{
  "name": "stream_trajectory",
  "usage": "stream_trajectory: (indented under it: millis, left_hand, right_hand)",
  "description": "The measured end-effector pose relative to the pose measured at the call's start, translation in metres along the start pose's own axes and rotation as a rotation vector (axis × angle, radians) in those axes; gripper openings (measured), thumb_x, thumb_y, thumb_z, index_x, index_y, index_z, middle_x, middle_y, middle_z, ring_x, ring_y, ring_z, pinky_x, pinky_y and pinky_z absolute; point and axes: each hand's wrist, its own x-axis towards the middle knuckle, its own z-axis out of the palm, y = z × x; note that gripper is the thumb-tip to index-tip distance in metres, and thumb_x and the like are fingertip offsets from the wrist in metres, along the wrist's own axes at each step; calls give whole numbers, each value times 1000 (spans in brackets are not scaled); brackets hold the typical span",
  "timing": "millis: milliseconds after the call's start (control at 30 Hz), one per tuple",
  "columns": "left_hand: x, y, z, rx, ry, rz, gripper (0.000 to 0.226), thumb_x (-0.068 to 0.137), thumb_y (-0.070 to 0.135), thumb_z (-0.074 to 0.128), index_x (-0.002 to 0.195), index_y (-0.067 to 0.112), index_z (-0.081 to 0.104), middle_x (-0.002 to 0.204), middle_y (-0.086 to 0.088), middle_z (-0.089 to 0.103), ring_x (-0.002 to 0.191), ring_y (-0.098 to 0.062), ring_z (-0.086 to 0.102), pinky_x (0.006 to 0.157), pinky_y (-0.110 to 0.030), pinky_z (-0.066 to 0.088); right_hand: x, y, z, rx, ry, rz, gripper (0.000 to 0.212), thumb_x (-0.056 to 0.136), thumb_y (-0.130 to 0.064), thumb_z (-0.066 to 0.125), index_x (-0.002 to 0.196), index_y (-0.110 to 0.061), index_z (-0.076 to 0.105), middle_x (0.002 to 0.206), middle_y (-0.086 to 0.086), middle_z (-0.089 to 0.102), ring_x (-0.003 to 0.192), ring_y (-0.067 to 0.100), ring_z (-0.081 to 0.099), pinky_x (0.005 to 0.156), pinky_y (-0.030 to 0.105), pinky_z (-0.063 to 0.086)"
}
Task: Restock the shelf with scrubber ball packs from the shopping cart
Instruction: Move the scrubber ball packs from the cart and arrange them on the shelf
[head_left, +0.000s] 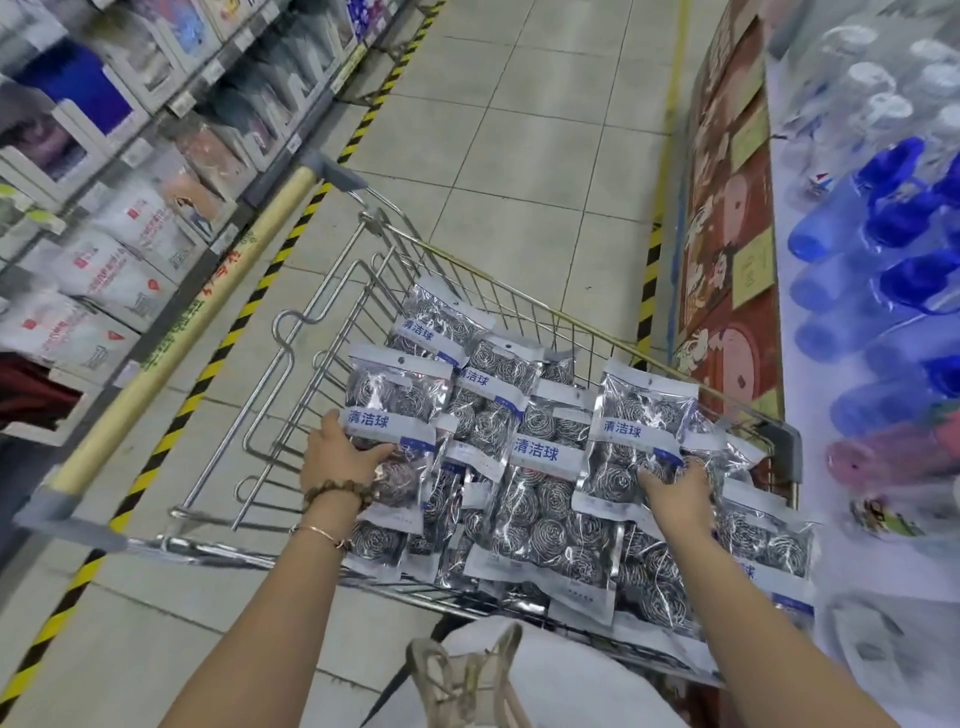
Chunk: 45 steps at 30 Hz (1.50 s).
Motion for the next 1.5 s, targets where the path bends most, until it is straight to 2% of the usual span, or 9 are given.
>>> stream_trajectory:
  millis: [433,633,700,800,933,1067,1200,1267,1500]
  left_hand:
    - [-12,6,5,-140,-65,61,50,70,45,73,104,18,48,91,-6,63,77,-27,61,67,-39,55]
    - [-23,17,8,-277,-83,90,46,70,35,76,105,18,51,94,-1,62,80,-22,60,71,-36,54]
    - [-28,25,9,-328,-94,107,39,71,29,76,98,15,51,92,-1,61,81,-23,59,71,-35,52]
    - [-33,40,13,-383,-153,135,38,71,24,77,95,8,53,91,-6,62,83,-25,60,70,-35,51]
    - [-41,61,23,-399,-261,148,49,72,26,75,111,10,51,106,-7,60,90,-27,60,74,-39,54]
    - [-50,78,34,-371,-352,163,58,77,27,71,125,9,43,104,-14,60,53,-11,47,43,-21,38]
    - [-59,88,42,-340,-432,229,67,78,27,71,134,7,40,129,-17,52,91,-24,59,71,-33,53]
    - [-65,92,46,-313,-482,271,59,76,28,72,125,7,47,117,-15,59,104,-36,57,84,-44,52]
    - [-88,108,63,-225,-629,482,73,77,32,71,138,10,37,139,-8,44,124,-27,44,98,-39,43]
  right_hand:
    - [3,-13,14,-179,47,109,106,67,-62,72,144,-11,19,146,19,32,132,37,34,105,54,31]
    - [11,-7,22,21,-41,259,106,38,-73,73,115,-4,52,86,8,63,78,26,59,86,43,47]
    - [7,-5,22,148,-65,287,95,48,-58,81,115,2,52,77,8,60,71,25,56,87,45,47]
    - [-1,1,14,257,-48,285,84,65,-32,85,128,1,39,119,19,57,105,34,56,97,45,43]
    - [-20,17,3,288,-13,219,62,70,-22,81,117,-4,45,108,14,63,80,23,60,59,27,44]
    - [-48,27,-3,359,55,177,75,71,-15,80,134,-7,40,113,11,63,77,15,54,67,26,45]
    - [-74,33,-8,379,120,151,80,72,-18,80,137,-3,35,122,14,58,86,18,53,79,29,42]
    - [-86,40,-7,398,186,149,82,70,-21,81,137,-4,35,126,11,56,101,25,55,89,34,42]
    - [-124,69,1,519,414,235,77,65,-25,85,129,-11,45,114,5,61,103,22,58,89,33,46]
